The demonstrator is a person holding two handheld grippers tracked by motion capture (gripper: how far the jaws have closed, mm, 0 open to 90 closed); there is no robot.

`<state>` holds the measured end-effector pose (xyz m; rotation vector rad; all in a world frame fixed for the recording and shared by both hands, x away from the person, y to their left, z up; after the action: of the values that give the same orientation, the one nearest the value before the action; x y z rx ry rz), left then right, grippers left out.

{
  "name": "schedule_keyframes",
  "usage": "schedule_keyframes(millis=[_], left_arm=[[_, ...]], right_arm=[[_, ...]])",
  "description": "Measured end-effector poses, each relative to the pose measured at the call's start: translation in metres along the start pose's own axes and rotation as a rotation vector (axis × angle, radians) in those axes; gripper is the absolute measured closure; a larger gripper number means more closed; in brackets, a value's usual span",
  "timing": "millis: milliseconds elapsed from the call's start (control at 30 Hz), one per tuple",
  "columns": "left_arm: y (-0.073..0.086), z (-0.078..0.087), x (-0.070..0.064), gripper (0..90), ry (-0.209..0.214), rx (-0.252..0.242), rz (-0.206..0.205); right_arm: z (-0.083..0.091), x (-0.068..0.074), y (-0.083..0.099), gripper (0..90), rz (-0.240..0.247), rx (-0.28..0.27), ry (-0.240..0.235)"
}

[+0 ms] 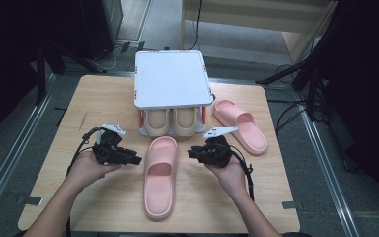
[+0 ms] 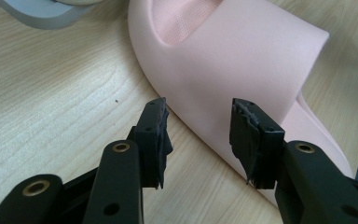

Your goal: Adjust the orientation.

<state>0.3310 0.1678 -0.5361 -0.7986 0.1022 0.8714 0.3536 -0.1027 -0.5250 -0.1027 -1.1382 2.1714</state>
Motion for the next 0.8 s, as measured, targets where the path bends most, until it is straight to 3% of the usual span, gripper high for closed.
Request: schedule_keyframes(millis=[433, 800], left_arm=[[-0.015, 0.003, 0.011, 55.3, 0.011, -0.026, 0.018], [-0.014, -0.001, 0.011, 55.3, 0.011, -0.009, 0.013]], right_arm=[[0.044, -0.045, 0.005, 67.3, -0.094, -0.091, 0.095], [0.079, -0.089, 0.007, 65.3, -0.148, -0.142, 0.174]])
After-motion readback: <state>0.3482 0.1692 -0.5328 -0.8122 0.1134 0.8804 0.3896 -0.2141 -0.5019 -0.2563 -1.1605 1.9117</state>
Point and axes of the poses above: each handheld gripper's, and its own axes: z roughly backward along the jaws, y roughly out of its underside, x roughly to its left, the point moved 6 cm from there along -z, roughly forward along the jaws, and after that the axes turned 3 degrees about -x, right-handed, at the moved point
